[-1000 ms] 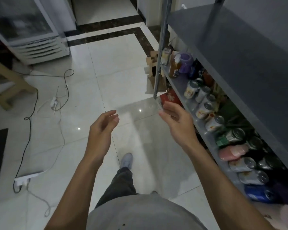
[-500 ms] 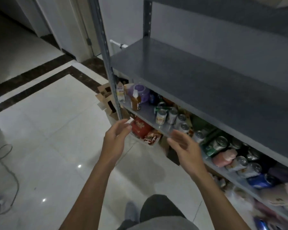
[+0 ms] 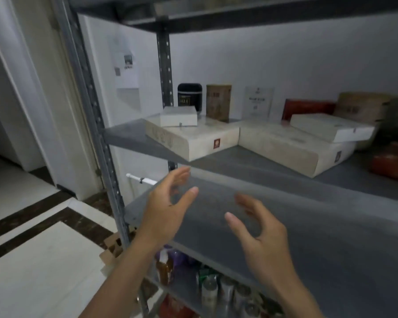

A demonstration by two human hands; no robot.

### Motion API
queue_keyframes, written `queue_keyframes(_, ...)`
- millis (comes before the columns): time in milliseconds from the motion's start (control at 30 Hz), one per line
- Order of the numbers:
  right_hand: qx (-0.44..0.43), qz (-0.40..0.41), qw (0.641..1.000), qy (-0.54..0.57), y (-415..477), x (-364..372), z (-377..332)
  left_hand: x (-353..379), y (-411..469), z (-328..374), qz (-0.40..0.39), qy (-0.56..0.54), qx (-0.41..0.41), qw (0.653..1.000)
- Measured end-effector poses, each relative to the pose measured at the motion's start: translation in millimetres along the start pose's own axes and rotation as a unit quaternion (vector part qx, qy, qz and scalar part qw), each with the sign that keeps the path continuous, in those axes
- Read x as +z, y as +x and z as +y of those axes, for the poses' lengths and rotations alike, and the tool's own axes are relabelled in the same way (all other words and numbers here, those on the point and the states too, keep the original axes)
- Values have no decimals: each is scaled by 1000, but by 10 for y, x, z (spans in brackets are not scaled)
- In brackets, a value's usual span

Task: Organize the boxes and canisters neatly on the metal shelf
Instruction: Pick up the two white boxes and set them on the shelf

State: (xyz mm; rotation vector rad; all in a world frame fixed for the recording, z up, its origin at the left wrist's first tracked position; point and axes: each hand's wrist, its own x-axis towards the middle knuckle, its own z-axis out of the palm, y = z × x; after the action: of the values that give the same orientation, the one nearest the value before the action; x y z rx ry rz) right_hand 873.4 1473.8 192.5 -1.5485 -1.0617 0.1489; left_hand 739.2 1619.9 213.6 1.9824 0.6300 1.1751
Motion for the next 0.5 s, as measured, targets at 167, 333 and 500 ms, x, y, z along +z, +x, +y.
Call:
queue_keyframes(167, -143, -11, 989, -38, 583, -1, -465, -189, 676, 171, 51, 183, 213, 958)
queue_keyframes(333, -198, -60, 957, -202, 1239, 219, -667, -411, 1270, -38, -98, 323, 204, 919)
queue_keyframes(500, -156, -180, 907, -347, 1697, 564, -630, -594, 1539, -346, -173, 304, 201, 915)
